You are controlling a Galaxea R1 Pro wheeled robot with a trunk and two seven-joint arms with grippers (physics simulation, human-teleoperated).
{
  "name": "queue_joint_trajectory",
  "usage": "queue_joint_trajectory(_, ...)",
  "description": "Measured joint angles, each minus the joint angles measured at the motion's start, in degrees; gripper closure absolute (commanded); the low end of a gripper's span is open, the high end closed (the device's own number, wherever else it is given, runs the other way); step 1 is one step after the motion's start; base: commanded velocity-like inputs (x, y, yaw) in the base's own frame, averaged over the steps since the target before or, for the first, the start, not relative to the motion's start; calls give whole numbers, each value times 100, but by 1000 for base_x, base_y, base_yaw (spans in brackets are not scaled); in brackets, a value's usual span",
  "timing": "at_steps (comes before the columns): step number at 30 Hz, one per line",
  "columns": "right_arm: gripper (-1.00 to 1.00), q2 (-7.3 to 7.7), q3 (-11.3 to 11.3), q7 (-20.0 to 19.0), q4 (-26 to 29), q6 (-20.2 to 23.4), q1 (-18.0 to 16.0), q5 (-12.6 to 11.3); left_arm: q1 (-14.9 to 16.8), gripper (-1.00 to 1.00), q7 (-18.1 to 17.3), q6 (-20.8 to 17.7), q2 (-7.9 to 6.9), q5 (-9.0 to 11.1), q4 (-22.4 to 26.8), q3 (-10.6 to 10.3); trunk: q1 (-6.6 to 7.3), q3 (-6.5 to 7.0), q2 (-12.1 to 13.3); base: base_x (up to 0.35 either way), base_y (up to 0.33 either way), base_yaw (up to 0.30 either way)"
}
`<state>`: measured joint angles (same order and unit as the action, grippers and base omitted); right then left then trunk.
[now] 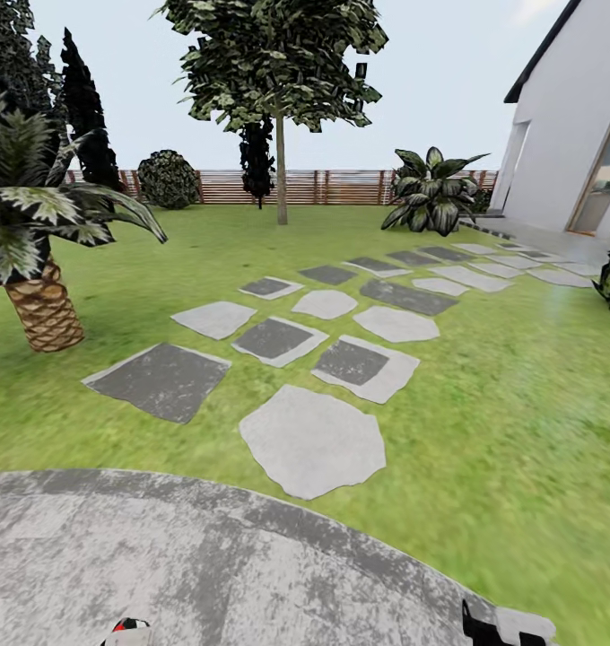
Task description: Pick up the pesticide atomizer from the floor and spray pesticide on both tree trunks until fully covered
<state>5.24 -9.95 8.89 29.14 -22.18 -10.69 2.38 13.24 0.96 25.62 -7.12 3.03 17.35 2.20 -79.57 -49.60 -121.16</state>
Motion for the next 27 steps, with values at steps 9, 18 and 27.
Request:
queue_joint_trajectory(9, -100, 1, 0, 0, 0, 0, 0, 0, 0, 100, -6, -4, 0, 0, 0, -4, 0, 0, 0, 337, 0, 0)
queue_joint_trajectory(18, -100, -1, 0, 0, 0, 0, 0, 0, 0, 100, -5, -4, 0, 0, 0, -4, 0, 0, 0, 337, 0, 0)
queue_joint_trajectory(27, -100, 3, 0, 0, 0, 0, 0, 0, 0, 100, -5, -4, 0, 0, 0, -3, 0, 0, 0, 337, 0, 0)
